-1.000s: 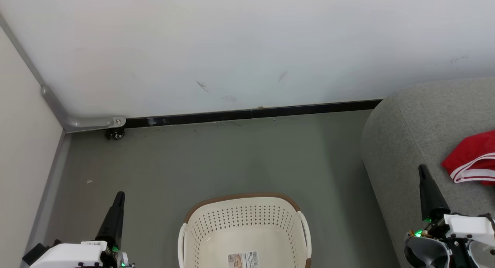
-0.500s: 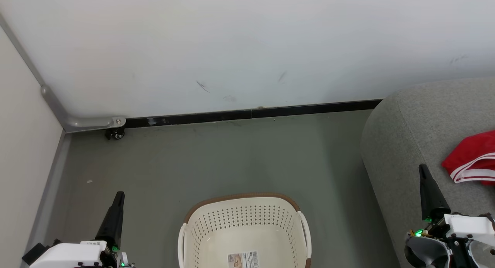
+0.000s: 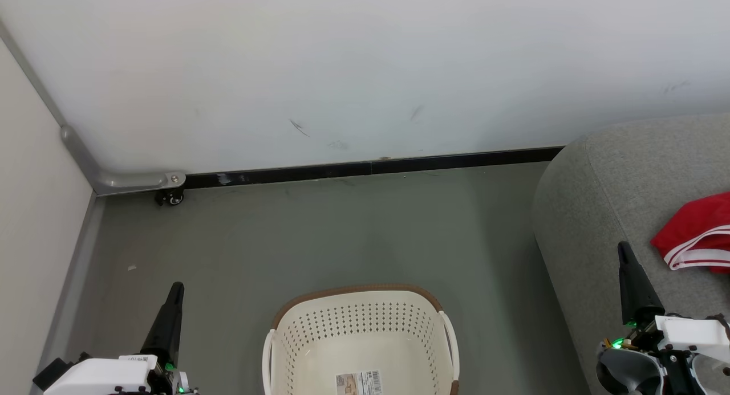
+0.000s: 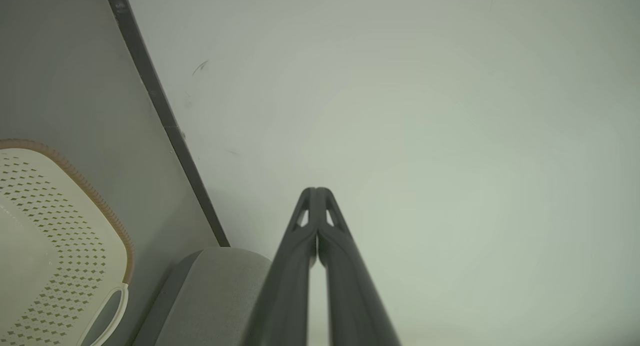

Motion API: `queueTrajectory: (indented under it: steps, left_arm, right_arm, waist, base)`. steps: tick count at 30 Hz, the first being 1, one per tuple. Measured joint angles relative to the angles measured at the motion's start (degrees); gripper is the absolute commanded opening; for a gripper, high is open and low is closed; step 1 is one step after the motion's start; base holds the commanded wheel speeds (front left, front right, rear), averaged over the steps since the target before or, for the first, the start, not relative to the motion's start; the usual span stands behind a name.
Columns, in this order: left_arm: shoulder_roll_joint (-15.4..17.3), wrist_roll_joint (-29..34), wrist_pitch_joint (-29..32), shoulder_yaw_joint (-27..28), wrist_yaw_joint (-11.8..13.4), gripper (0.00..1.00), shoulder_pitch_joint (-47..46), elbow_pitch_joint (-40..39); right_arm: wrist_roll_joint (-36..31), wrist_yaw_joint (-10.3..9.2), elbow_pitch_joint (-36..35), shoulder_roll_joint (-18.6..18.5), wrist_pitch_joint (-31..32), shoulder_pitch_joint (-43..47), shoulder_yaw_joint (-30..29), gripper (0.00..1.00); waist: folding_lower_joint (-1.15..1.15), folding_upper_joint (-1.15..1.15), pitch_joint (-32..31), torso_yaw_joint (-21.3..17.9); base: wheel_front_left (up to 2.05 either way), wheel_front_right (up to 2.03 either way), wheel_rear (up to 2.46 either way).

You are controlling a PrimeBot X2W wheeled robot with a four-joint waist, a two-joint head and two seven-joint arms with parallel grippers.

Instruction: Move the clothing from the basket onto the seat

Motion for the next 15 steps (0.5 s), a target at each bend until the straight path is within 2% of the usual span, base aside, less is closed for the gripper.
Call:
queueTrajectory:
  steps: [15]
  left_arm:
    - [-0.01, 0.00, 0.00, 0.02, -0.08, 0.00, -0.54, 0.15]
  right_arm:
    - [0.00, 0.00, 0.00, 0.00, 0.00, 0.00, 0.00, 0.00]
  waist:
    - [-0.01, 0.00, 0.00, 0.00]
  base:
    - [0.00, 0.00, 0.00]
